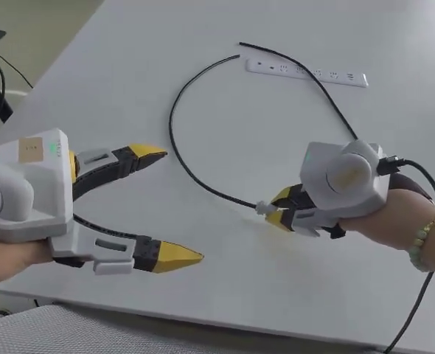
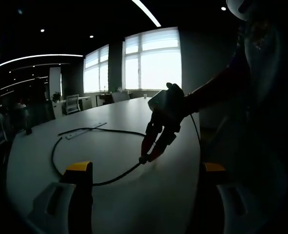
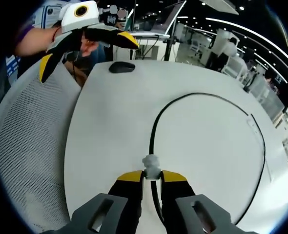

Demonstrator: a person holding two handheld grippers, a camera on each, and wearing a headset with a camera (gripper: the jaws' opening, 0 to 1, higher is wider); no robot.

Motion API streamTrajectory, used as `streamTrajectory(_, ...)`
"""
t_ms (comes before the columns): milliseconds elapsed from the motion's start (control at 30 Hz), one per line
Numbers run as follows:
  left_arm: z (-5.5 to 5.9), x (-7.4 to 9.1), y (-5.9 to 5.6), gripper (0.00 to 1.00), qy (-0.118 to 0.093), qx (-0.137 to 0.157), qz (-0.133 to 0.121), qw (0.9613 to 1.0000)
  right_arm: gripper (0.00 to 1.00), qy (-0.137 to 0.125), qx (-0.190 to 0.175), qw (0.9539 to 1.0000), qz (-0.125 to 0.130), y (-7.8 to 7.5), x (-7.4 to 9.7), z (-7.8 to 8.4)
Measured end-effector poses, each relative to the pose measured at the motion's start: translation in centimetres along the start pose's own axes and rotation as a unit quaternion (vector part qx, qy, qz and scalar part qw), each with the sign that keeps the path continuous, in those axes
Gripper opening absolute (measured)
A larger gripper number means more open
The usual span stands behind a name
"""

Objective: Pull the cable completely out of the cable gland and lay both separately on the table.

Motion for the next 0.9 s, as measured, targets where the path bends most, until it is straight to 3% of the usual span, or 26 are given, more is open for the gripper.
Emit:
streamTrajectory(300,-1.9,-3.0,0.1,0.81,-0.007,-0.033,0.036,0.9988,0.08,-0.011,0.030,0.9992,0.023,-0.5,3.9,-2.5)
streamTrajectory(500,-3.4,-5.0,0.6,0.59,-0.024,-0.053,0.062,0.9964,0.08,-0.023,0.041,0.9985,0.029,0.0,5.4,-3.9)
streamTrajectory(667,-4.1,-6.2,0.5,0.48,-0.029,-0.079,0.090,0.9924,0.08,-0.038,0.050,0.9976,0.028,0.8,7.0,-5.7)
streamTrajectory(900,-4.7,-7.0,-0.1,0.36,-0.031,-0.121,0.131,0.9835,0.08,-0.049,0.064,0.9964,0.025,1.3,8.6,-7.0)
Point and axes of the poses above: the centre of the closed fingertips' face, and the gripper's own axes: x roughly backward along the fingers, y roughly to its left, z roughly out of its underside, the point moved 1 cm from there along x, roughly backward along the fingers, and after that the axes turned 3 degrees about -z, right-handed, at the moved point
